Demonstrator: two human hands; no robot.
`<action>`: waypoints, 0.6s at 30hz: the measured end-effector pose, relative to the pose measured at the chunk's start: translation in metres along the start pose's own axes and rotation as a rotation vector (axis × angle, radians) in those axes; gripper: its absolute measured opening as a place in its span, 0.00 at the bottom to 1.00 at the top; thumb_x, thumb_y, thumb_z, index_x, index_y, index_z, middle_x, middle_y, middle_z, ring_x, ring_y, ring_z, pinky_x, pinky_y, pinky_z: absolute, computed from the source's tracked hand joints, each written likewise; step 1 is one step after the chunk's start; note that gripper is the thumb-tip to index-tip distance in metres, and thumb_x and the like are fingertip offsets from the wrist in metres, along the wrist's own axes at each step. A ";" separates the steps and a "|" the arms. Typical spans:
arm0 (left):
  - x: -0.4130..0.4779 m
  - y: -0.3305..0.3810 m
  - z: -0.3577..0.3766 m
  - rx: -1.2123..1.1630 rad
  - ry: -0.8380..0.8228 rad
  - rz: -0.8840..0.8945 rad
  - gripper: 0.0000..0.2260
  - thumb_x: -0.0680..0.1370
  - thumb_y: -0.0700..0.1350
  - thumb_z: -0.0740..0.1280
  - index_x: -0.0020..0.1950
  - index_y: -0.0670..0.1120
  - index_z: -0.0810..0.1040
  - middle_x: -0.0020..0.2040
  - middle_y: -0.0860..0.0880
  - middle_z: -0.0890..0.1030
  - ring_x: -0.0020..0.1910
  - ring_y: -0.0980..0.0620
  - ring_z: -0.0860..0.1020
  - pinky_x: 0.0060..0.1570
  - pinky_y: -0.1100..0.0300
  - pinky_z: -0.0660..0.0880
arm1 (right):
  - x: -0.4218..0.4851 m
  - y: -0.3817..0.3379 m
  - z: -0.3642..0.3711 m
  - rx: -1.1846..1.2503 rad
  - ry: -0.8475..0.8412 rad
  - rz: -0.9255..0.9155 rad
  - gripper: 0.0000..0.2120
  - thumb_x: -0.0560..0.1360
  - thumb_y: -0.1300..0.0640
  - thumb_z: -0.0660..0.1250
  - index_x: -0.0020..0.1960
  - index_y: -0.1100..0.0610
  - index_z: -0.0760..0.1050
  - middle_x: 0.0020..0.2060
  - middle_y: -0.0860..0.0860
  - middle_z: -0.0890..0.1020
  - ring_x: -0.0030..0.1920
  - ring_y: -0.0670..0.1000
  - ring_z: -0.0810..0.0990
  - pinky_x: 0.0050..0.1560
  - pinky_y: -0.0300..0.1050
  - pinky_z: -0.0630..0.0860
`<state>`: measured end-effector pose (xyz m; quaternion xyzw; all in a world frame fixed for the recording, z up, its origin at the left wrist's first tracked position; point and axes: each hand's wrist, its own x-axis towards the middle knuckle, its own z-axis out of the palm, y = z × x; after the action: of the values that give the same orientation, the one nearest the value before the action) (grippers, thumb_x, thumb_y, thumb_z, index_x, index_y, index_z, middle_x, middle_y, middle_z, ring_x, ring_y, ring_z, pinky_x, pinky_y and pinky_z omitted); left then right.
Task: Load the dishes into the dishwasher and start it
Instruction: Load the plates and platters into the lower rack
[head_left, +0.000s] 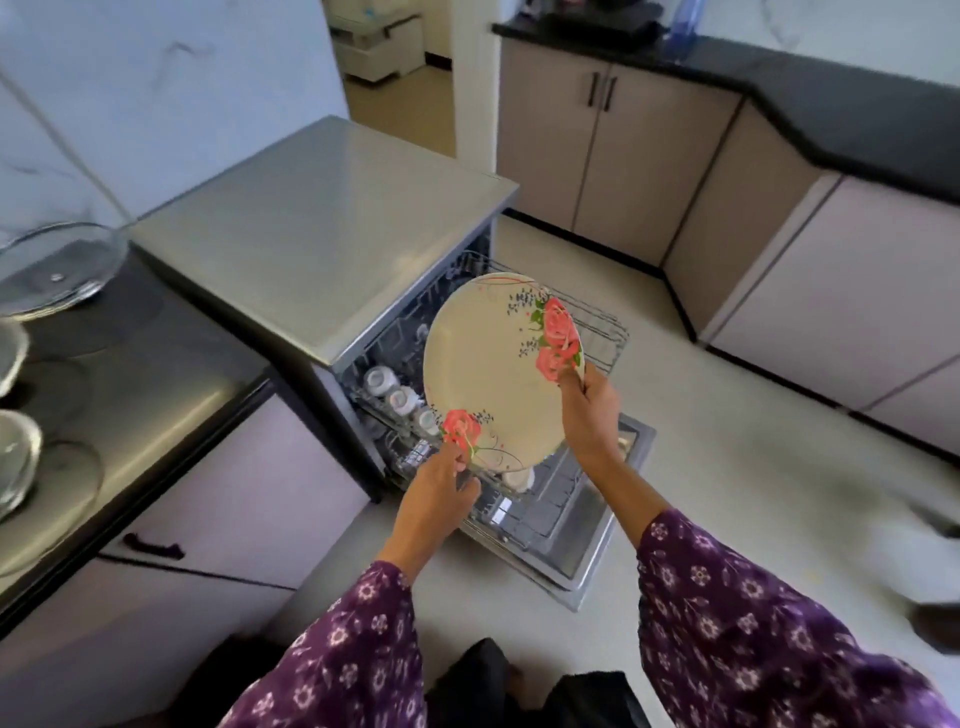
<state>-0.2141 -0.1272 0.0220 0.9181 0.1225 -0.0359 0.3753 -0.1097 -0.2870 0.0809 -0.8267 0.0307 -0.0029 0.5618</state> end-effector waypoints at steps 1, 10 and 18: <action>0.008 0.004 0.009 0.024 -0.036 0.040 0.10 0.76 0.44 0.65 0.56 0.44 0.71 0.46 0.51 0.75 0.45 0.49 0.76 0.41 0.59 0.72 | 0.003 0.008 -0.008 -0.006 0.038 0.028 0.11 0.80 0.58 0.57 0.40 0.58 0.70 0.25 0.47 0.66 0.22 0.42 0.61 0.21 0.31 0.56; 0.073 -0.006 0.113 0.355 -0.490 0.583 0.15 0.78 0.41 0.63 0.64 0.45 0.74 0.63 0.47 0.76 0.62 0.50 0.73 0.60 0.60 0.69 | 0.009 0.103 -0.058 -0.016 0.404 0.226 0.11 0.80 0.55 0.57 0.46 0.60 0.74 0.31 0.52 0.74 0.29 0.47 0.66 0.27 0.39 0.59; 0.108 -0.055 0.191 0.928 -0.659 0.953 0.15 0.65 0.46 0.75 0.50 0.45 0.83 0.54 0.47 0.82 0.60 0.50 0.77 0.59 0.55 0.74 | -0.004 0.158 -0.063 0.051 0.604 0.286 0.11 0.81 0.56 0.56 0.47 0.58 0.75 0.29 0.48 0.71 0.28 0.45 0.65 0.22 0.31 0.60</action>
<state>-0.1188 -0.2010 -0.1695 0.8775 -0.4360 -0.1909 -0.0591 -0.1236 -0.4028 -0.0427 -0.7615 0.3116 -0.1698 0.5424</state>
